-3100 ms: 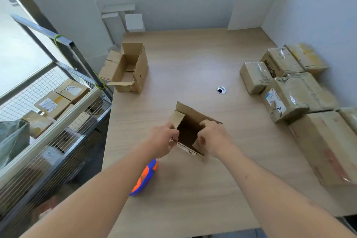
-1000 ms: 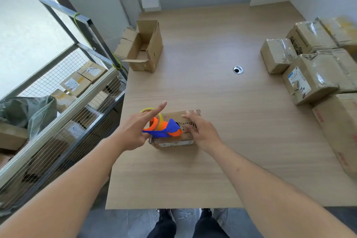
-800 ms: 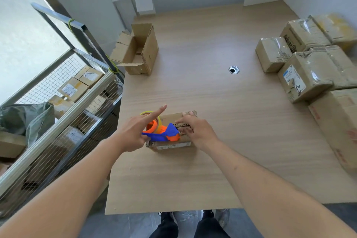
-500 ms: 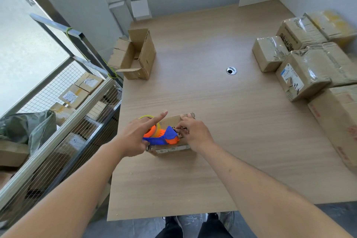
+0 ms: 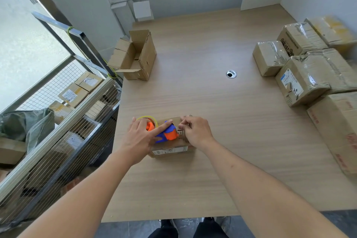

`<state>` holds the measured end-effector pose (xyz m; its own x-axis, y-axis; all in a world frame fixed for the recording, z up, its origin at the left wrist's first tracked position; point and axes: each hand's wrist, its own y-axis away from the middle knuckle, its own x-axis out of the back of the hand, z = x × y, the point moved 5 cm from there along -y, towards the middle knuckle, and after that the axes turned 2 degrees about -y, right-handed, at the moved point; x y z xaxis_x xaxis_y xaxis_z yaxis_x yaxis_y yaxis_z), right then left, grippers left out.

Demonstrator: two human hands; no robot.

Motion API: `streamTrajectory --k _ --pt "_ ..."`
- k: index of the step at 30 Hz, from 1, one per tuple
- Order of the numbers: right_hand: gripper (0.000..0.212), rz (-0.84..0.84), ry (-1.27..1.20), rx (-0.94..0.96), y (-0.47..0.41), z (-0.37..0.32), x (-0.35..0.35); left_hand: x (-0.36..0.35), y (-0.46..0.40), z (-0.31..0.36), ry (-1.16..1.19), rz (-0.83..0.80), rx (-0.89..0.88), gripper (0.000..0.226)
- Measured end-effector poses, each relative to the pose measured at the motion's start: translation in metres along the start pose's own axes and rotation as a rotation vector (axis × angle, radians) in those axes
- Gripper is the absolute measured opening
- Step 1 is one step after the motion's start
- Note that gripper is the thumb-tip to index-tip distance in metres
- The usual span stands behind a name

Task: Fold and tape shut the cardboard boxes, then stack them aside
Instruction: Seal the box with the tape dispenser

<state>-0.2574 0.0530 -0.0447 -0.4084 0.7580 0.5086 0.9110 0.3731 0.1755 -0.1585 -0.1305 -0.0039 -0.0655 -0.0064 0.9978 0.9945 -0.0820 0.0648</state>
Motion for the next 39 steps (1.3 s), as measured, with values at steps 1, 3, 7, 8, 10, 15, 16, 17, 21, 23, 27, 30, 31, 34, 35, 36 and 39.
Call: streamTrajectory --k 1,3,7,8,10,15,16,17,21,23,27,30,31,34,35,36,39 --pt "0.011 0.005 -0.036 0.003 0.001 0.002 0.000 -0.002 0.001 0.000 -0.011 -0.001 0.003 0.087" --pt "0.010 0.043 -0.068 0.001 0.006 0.004 0.002 -0.005 0.004 0.001 -0.015 -0.010 0.008 0.086" --pt "0.005 0.172 -0.075 0.015 0.015 0.014 0.021 -0.012 0.012 0.000 -0.019 0.005 0.067 0.089" --pt "0.006 0.162 -0.072 0.023 0.017 0.015 0.024 -0.012 0.012 -0.001 -0.015 0.011 0.071 0.087" --pt "0.011 0.135 -0.050 0.036 0.019 0.017 0.031 -0.012 0.009 -0.002 -0.001 0.012 0.056 0.083" --pt "0.023 0.128 -0.003 -0.074 0.027 0.037 0.052 -0.010 0.011 -0.002 -0.028 0.037 0.060 0.080" --pt "0.026 0.112 -0.011 -0.100 0.029 0.041 0.054 -0.010 0.011 -0.001 -0.032 0.037 0.054 0.080" --pt "0.027 0.100 -0.022 -0.122 0.030 0.042 0.054 -0.010 0.010 -0.001 -0.036 0.027 0.047 0.080" --pt "0.023 0.040 -0.138 -0.211 0.032 0.045 0.044 -0.008 0.011 0.001 -0.033 0.020 0.049 0.080" --pt "0.024 -0.010 -0.126 -0.242 0.032 0.047 0.038 -0.008 0.010 0.002 -0.040 0.004 0.051 0.082" --pt "0.027 -0.060 -0.109 -0.284 0.030 0.052 0.031 -0.008 0.009 0.005 -0.062 0.007 0.051 0.086" --pt "0.027 -0.068 -0.111 -0.309 0.024 0.058 0.029 -0.009 0.009 0.003 -0.057 0.006 0.058 0.083" --pt "0.027 -0.074 -0.111 -0.321 0.023 0.060 0.028 -0.009 0.009 0.004 -0.058 0.004 0.058 0.082" --pt "0.026 -0.092 -0.088 -0.336 0.018 0.064 0.026 -0.010 0.008 0.005 -0.064 -0.002 0.056 0.083" --pt "0.026 -0.103 -0.071 -0.341 0.016 0.065 0.026 -0.010 0.008 0.005 -0.065 -0.009 0.055 0.083" --pt "0.025 -0.120 -0.053 -0.349 0.014 0.067 0.024 -0.010 0.007 0.005 -0.063 -0.015 0.054 0.082" --pt "0.026 -0.177 -0.007 -0.380 0.011 0.072 0.018 -0.009 0.006 0.006 -0.058 -0.006 0.054 0.076"
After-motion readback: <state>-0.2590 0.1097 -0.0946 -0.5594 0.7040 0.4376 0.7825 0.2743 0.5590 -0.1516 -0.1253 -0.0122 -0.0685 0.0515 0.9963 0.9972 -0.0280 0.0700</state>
